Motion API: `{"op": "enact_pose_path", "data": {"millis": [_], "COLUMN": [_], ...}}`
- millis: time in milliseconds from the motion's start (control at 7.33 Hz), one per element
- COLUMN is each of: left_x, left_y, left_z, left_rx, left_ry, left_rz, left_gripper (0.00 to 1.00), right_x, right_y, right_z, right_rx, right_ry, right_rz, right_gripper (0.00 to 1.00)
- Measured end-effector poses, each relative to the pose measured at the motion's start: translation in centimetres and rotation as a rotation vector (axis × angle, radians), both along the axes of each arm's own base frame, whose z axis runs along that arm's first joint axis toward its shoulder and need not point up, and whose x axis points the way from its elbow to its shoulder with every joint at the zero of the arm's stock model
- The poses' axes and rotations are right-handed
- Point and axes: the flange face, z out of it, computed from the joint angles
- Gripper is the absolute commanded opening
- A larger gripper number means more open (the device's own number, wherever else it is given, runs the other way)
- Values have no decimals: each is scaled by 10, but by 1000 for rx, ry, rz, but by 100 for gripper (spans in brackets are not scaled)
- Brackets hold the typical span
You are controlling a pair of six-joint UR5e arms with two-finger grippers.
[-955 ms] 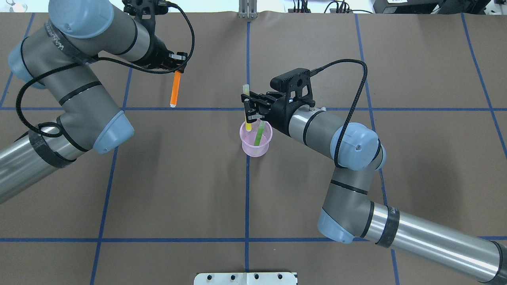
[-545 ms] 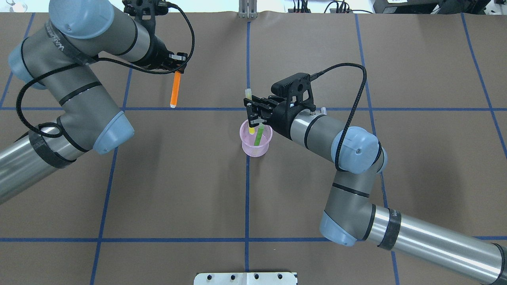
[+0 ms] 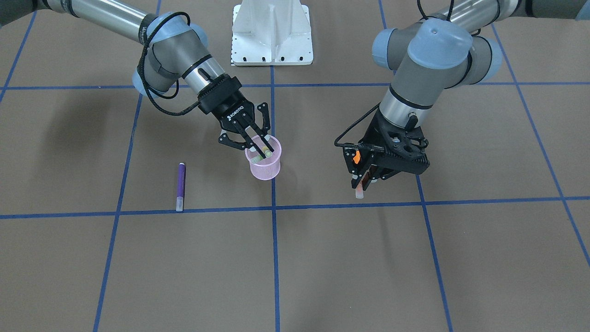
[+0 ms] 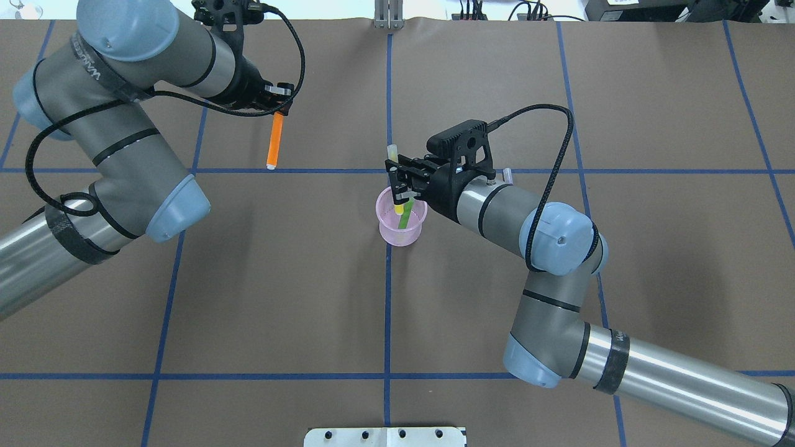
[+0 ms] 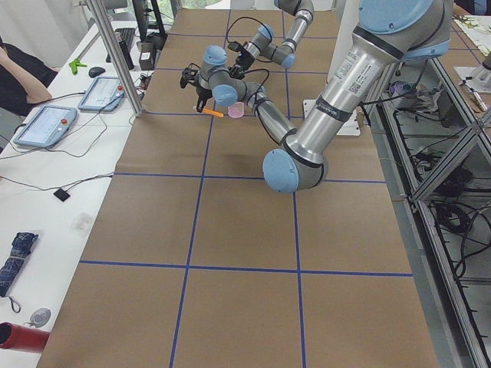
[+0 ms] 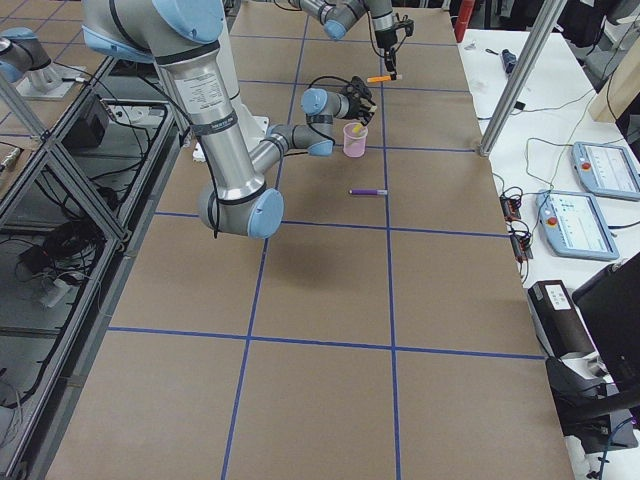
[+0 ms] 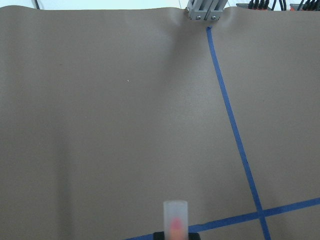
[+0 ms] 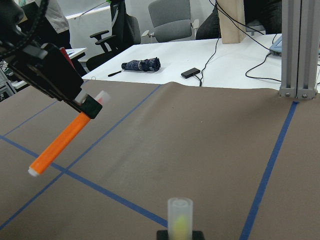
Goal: Collect pens into pen holder
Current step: 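Lower the yellow marker into the cup and open the right gripper, then carry the orange marker to the cup while the right gripper reaches for purple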
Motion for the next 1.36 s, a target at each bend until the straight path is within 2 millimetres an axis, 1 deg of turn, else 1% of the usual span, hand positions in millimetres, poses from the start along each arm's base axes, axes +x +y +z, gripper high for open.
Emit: {"op": "enact_pose_path", "data": {"millis": [273, 545, 682, 818, 955, 1091, 1227, 1364], "left_x": [0, -4, -7, -12, -18, -26, -33, -27], "left_y": [0, -1, 0, 1, 2, 5, 11, 22], "left_z": [0, -5, -10, -14, -13, -8, 5, 15], "left_rx": [0, 10, 32, 73, 128, 181, 226, 265], "left_ry": [0, 12, 35, 64, 92, 133, 177, 213], "left_rz": [0, -7, -12, -31, -78, -136, -195, -261], "left_gripper": [0, 0, 0, 0, 0, 0, 0, 0], "right_x": [-2, -1, 1, 10, 23, 41, 61, 78], "right_y": [1, 2, 1, -2, -14, -35, -57, -75], "right_z": [2, 2, -2, -7, -3, 5, 14, 25], "right_rx": [-1, -9, -28, -62, -108, -167, -238, -321], "right_ry": [7, 23, 55, 105, 169, 231, 284, 334], "right_rz": [-2, -10, -16, -22, -35, -65, -106, -145], "right_gripper": [98, 99, 99, 99, 99, 99, 99, 99]}}
